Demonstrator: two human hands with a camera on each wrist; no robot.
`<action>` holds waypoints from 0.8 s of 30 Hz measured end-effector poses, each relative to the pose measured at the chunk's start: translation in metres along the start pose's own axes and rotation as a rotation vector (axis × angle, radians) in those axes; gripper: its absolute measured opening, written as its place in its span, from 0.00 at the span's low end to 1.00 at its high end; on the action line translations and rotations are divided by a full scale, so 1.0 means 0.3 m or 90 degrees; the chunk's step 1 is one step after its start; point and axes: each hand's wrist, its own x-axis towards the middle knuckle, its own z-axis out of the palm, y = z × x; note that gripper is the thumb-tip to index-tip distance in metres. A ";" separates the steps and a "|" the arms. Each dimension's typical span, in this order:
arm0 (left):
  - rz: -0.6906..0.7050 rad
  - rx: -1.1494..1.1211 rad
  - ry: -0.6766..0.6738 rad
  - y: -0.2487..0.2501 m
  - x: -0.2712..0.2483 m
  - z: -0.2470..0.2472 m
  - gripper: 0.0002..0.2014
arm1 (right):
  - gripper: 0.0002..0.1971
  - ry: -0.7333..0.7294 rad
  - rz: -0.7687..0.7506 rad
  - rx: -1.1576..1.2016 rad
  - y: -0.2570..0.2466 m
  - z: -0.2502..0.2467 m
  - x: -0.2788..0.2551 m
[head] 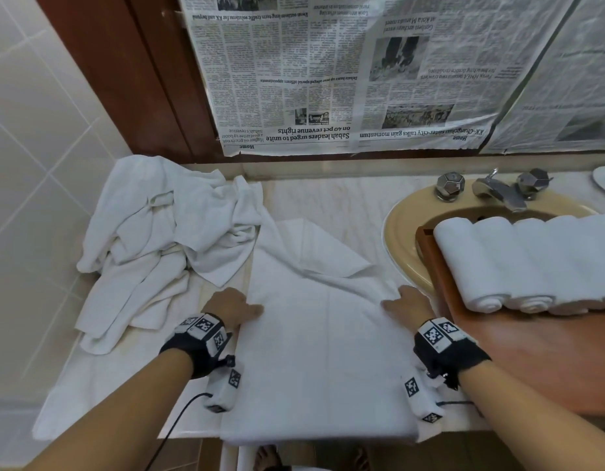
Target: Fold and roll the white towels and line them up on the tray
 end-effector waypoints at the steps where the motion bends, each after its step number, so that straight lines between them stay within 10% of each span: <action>1: 0.003 -0.018 0.016 0.007 0.003 0.004 0.21 | 0.22 -0.004 0.005 -0.020 0.000 0.002 0.000; 9: -0.043 0.068 -0.168 -0.097 0.002 0.025 0.19 | 0.04 -0.011 0.020 -0.069 0.072 0.001 -0.015; 24: 0.026 -0.109 0.065 0.091 0.214 -0.104 0.20 | 0.09 -0.004 -0.150 0.173 -0.124 -0.044 0.140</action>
